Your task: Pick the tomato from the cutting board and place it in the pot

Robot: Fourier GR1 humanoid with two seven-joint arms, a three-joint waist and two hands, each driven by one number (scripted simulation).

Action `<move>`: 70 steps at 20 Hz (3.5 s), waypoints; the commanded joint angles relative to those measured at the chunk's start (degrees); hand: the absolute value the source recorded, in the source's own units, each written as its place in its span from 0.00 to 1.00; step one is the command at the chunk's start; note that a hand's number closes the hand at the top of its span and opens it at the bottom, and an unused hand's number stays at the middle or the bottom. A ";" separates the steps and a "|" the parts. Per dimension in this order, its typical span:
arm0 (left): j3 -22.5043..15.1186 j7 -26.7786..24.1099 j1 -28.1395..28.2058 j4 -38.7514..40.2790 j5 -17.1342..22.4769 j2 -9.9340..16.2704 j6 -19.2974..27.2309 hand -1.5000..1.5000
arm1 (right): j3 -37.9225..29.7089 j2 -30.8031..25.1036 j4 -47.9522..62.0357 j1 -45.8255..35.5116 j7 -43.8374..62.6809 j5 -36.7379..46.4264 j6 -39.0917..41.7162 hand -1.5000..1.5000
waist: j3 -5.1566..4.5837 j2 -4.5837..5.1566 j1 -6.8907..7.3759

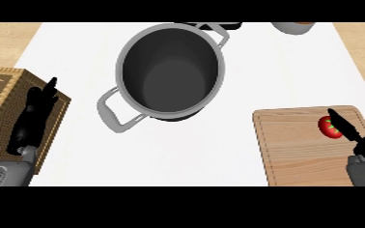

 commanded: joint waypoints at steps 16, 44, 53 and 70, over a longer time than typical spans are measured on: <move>0.71 0.06 1.24 1.62 -0.21 -0.87 0.12 0.50 | 15.44 -5.60 -4.93 -20.96 60.88 9.37 44.23 0.00 | 0.32 -1.04 -1.68; 2.77 3.67 2.55 -3.43 -2.79 -1.85 -1.53 0.50 | 5.75 -0.25 -10.34 -11.03 64.03 15.70 51.11 0.00 | 0.81 -0.34 -1.51; 4.59 1.90 -0.84 0.76 -3.65 -3.61 -2.27 0.50 | 2.72 3.23 -9.59 -9.55 61.72 17.06 51.30 0.00 | 0.80 -0.25 -1.88; 9.28 2.45 -1.41 0.76 -6.30 -4.54 -7.36 0.50 | -5.00 7.05 -0.40 -9.94 48.21 18.47 48.18 1.00 | 0.84 -0.23 -1.68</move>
